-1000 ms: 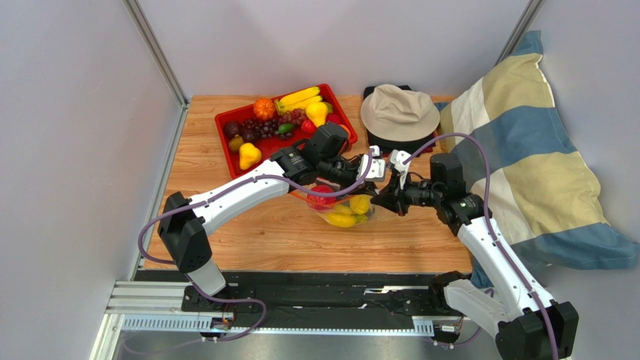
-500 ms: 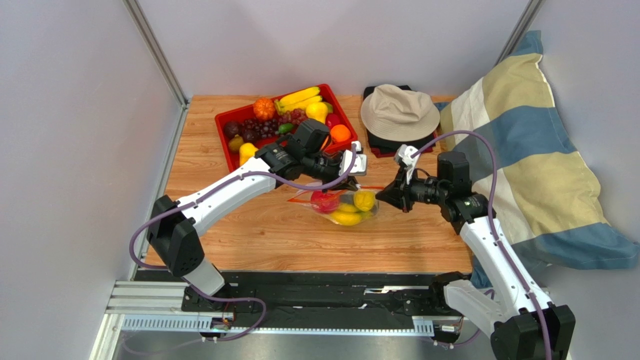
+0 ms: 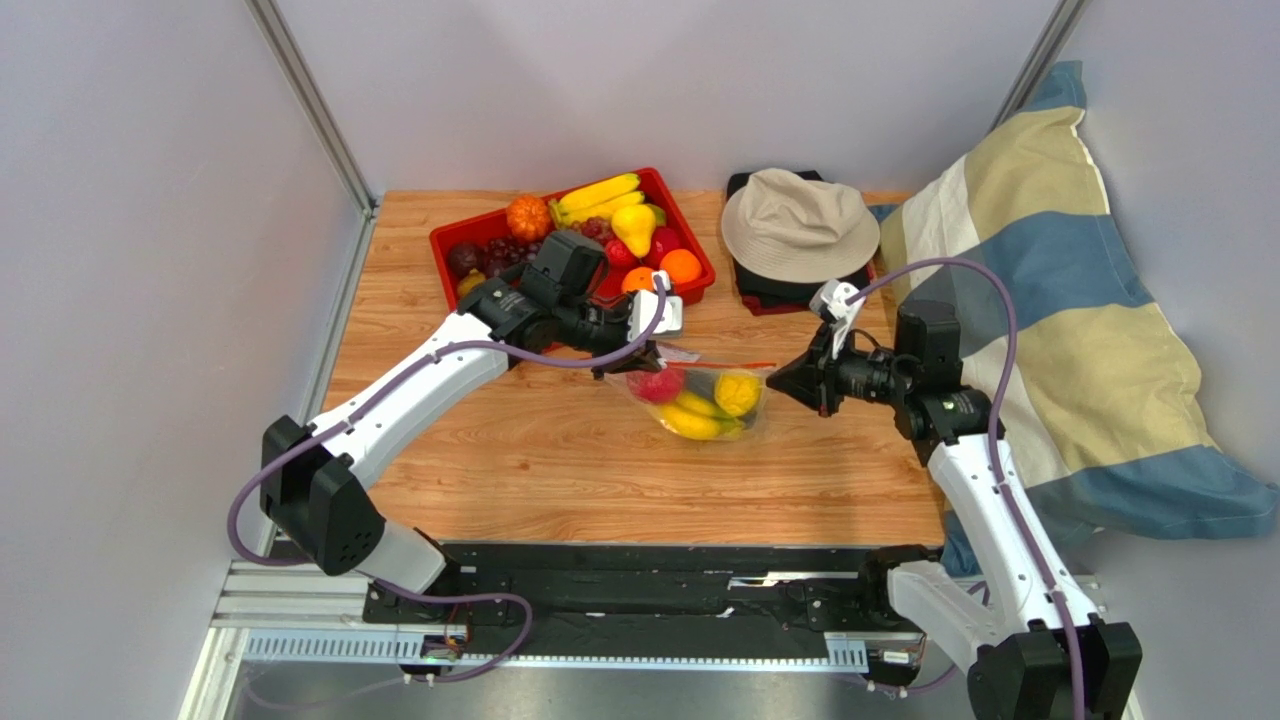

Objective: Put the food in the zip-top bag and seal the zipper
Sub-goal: Zip the zipper food storage bag at the center of the board.

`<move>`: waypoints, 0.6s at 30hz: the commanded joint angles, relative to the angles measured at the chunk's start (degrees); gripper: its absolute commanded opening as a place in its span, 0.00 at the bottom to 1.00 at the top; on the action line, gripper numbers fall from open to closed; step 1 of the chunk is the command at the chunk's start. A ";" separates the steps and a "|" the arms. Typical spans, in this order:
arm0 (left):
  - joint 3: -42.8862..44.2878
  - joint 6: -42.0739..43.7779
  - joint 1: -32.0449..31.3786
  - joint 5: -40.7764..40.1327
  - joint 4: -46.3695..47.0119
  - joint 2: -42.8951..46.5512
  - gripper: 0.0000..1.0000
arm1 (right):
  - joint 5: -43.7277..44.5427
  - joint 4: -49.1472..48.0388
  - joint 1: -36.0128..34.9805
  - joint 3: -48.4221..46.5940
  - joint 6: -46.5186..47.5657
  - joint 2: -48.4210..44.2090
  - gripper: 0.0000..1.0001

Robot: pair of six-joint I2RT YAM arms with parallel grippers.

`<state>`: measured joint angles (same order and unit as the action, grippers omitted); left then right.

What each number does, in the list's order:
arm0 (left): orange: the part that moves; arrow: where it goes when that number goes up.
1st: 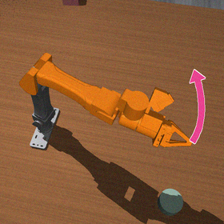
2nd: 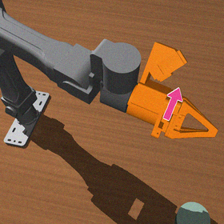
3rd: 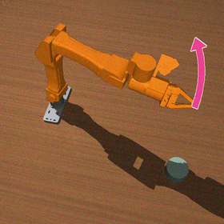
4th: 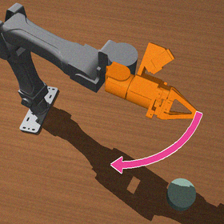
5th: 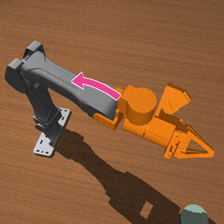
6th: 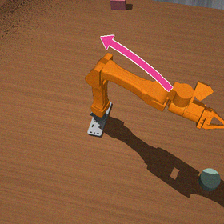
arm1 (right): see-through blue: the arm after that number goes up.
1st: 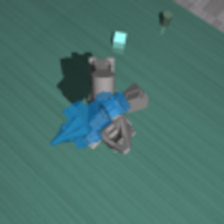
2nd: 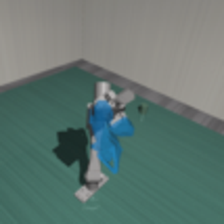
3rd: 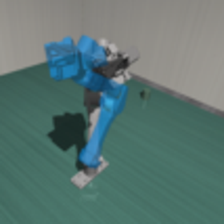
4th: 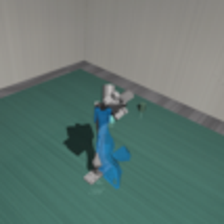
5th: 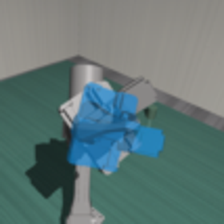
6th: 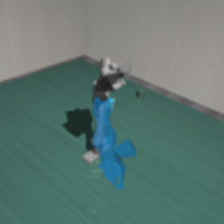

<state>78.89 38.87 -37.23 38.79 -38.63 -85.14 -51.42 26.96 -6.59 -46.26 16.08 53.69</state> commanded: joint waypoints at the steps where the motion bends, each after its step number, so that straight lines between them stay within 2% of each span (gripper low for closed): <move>1: 0.12 1.65 1.11 -0.47 -3.47 2.79 0.00 | -2.35 -0.69 1.41 -3.83 1.40 -0.17 0.00; 2: 1.77 0.08 1.02 0.84 -3.38 2.44 0.00 | -3.15 0.19 1.49 -4.79 2.37 0.44 0.05; 3: 2.75 -0.81 0.76 1.11 -3.38 1.83 0.00 | -3.77 1.50 1.41 -5.76 3.25 1.84 0.16; 4: 3.89 -1.77 0.50 1.03 -3.47 0.52 0.00 | -4.39 3.43 1.32 -8.03 4.57 2.46 0.51; 5: 6.16 -2.65 0.23 1.38 -4.08 -0.10 0.00 | -4.31 4.58 1.40 -9.19 5.10 3.25 0.66; 6: 6.97 -2.84 -0.20 1.73 -4.17 -0.63 0.00 | -4.22 5.72 1.14 -10.50 5.45 4.13 0.86; 7: 7.67 -2.84 -0.56 1.91 -4.08 -1.33 0.00 | -4.04 5.91 0.79 -11.39 5.81 4.49 1.00; 13: 10.93 -3.71 -2.49 1.91 -4.35 -3.88 0.00 | -2.99 6.87 -5.17 -16.31 9.76 6.24 0.98; 18: 10.59 -4.60 -2.93 2.96 -2.68 -3.10 0.00 | -0.62 6.80 -10.63 -16.06 14.40 7.66 0.97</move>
<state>87.77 35.62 -39.79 38.96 -43.33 -89.49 -53.67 33.65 -14.04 -61.25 24.40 60.38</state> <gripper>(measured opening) 0.151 0.974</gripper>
